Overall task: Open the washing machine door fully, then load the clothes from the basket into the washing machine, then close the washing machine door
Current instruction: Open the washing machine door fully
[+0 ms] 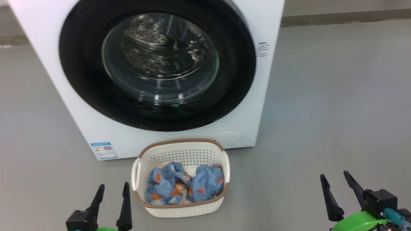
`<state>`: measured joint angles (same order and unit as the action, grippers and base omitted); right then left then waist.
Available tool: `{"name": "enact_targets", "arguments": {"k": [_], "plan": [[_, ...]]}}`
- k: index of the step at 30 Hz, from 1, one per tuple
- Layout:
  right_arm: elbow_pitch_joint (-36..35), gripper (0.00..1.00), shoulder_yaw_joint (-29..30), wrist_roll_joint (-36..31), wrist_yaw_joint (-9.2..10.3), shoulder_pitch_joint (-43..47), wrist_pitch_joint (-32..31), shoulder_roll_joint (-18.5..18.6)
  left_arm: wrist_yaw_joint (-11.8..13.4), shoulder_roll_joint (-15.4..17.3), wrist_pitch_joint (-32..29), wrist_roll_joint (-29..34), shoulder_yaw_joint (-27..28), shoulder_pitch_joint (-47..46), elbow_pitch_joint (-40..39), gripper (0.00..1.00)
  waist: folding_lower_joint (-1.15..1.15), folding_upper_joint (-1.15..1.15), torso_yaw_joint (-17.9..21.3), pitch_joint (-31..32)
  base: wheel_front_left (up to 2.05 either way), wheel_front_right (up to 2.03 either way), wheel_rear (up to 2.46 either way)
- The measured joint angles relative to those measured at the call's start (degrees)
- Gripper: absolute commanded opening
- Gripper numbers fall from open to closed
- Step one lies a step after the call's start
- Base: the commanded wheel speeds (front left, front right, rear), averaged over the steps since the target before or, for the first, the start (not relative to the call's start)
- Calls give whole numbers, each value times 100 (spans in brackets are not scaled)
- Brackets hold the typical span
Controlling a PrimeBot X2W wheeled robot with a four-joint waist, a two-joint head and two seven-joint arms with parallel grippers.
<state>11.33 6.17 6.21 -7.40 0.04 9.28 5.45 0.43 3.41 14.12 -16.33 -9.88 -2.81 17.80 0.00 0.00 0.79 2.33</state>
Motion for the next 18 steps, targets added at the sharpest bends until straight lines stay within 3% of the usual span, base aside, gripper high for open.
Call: {"name": "enact_targets", "arguments": {"k": [10, 18], "plan": [[5, 100, 14, 30, 0, 0, 18, 2, 60, -2, 1, -52, -31, -9, -23, 100, 0, 0, -2, -19, 98, 98, -196], [4, 100, 22, 41, 0, 1, 18, 1, 59, 19, 8, -48, -99, -17, -53, 100, 0, 0, -9, -37, 34, 34, -69]]}}
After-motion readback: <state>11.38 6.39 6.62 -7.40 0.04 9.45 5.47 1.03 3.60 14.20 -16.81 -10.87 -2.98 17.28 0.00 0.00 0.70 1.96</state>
